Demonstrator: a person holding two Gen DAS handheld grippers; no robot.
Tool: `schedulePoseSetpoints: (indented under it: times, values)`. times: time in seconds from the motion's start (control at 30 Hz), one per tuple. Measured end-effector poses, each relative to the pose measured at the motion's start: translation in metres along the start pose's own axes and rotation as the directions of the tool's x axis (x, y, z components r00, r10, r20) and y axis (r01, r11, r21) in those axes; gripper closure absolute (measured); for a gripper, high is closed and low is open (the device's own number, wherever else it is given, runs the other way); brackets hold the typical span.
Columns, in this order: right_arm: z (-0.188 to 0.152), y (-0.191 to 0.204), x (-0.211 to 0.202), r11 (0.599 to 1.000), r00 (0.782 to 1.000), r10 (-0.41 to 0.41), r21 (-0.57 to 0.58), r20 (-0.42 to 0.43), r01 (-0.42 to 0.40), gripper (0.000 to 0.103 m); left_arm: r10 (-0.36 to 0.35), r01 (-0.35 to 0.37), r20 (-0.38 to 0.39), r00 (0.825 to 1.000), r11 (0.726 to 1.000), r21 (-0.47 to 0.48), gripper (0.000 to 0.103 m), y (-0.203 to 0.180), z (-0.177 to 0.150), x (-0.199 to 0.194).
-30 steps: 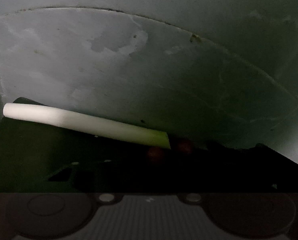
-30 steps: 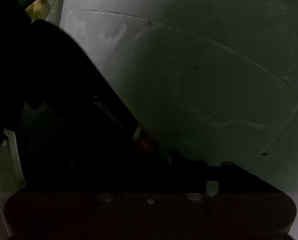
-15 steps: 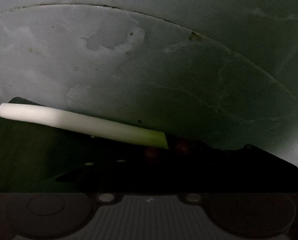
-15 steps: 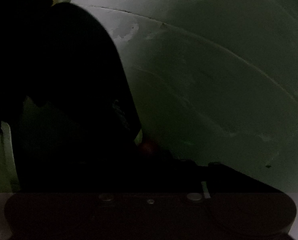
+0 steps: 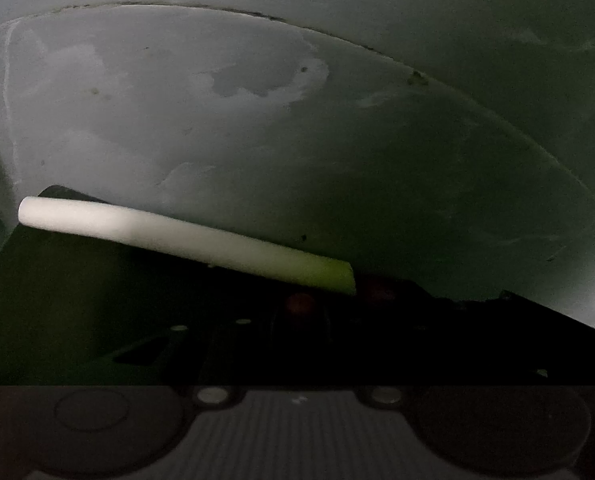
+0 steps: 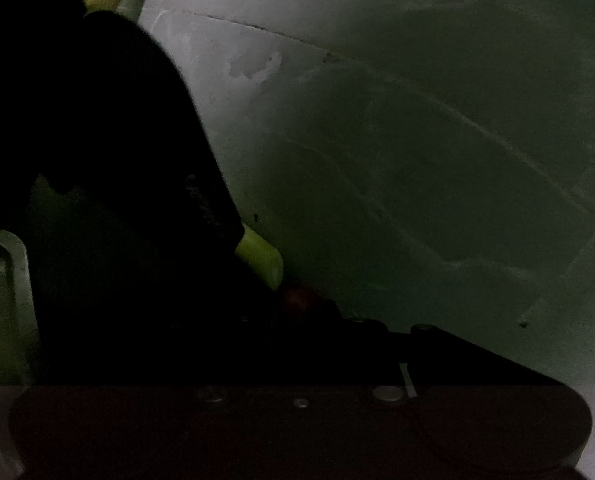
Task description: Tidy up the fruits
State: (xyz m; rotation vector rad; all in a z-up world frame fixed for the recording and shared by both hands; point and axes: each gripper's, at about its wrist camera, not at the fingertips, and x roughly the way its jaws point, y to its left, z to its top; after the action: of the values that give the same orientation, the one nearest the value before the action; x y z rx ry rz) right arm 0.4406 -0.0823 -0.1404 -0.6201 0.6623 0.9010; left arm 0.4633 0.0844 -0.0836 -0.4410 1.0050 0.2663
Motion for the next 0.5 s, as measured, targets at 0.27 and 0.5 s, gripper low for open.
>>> schedulePoseSetpoints:
  times: [0.27,0.5]
  values:
    - [-0.008,0.009,-0.02,1.0,1.0,-0.015,0.014,0.01,0.015,0.08,-0.003,0.003,-0.007,1.0,1.0,0.0,0.079,0.003,-0.006,-0.007]
    - [-0.01,0.014,-0.046,0.999,0.999,-0.029,0.027,0.016,0.028,0.08,-0.012,0.012,-0.012,1.0,1.0,0.017,0.079,0.01,-0.013,-0.015]
